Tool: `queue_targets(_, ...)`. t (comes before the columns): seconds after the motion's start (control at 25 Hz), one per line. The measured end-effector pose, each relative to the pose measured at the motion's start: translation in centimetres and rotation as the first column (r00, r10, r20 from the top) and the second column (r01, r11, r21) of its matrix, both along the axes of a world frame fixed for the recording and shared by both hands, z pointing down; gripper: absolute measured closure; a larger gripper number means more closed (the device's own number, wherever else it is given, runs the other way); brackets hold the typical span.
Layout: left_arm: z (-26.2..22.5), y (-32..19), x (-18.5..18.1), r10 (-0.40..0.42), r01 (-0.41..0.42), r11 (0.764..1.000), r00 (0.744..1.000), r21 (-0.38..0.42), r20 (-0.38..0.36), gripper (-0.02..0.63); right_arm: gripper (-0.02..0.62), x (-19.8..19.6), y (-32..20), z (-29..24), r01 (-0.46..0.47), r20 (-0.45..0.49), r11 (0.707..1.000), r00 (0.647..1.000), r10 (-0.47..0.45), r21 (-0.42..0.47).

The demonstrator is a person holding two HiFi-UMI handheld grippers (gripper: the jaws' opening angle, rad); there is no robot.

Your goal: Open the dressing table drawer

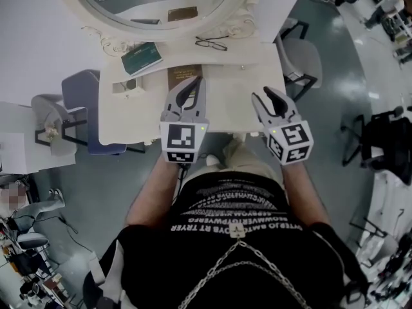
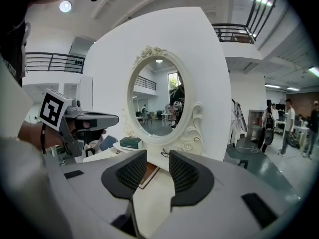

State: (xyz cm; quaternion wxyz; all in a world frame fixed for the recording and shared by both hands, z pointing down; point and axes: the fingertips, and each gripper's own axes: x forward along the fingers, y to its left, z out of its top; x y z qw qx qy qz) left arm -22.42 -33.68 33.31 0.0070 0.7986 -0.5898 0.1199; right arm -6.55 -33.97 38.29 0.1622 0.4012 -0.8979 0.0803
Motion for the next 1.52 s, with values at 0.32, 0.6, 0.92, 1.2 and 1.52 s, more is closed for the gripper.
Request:
queue_targets(0.32,1.2,-3.6,-1.3,-0.036,0.036,0.999,0.999,-0.034,0.002,0.601,0.474,-0.7,-3.6,2.5,0.031,-0.011,0.998,0.999,-0.031,-0.053)
queue_targets(0.6,4.0,-7.3,-0.6,-0.045,0.046,0.995,0.999,-0.090,0.015,0.603,0.474,-0.7,-7.5,4.9,0.064,-0.024,0.992,0.997,-0.067,-0.105)
queue_targets(0.92,7.9,-10.9,-0.5,-0.057,0.060,0.986,0.998,-0.156,0.024,0.601,0.474,-0.3,-11.0,8.1,0.073,-0.035,0.984,0.996,-0.080,-0.163)
queue_targets(1.2,11.7,-13.2,0.5,-0.052,0.058,0.976,0.998,-0.210,0.035,0.603,0.476,-0.3,-13.1,10.5,0.093,-0.024,0.978,0.995,-0.099,-0.187)
queue_targets(1.52,14.8,-14.5,1.6,-0.041,0.049,0.969,0.998,-0.244,0.037,0.601,0.474,0.0,-14.1,14.1,0.088,-0.024,0.968,0.995,-0.096,-0.235)
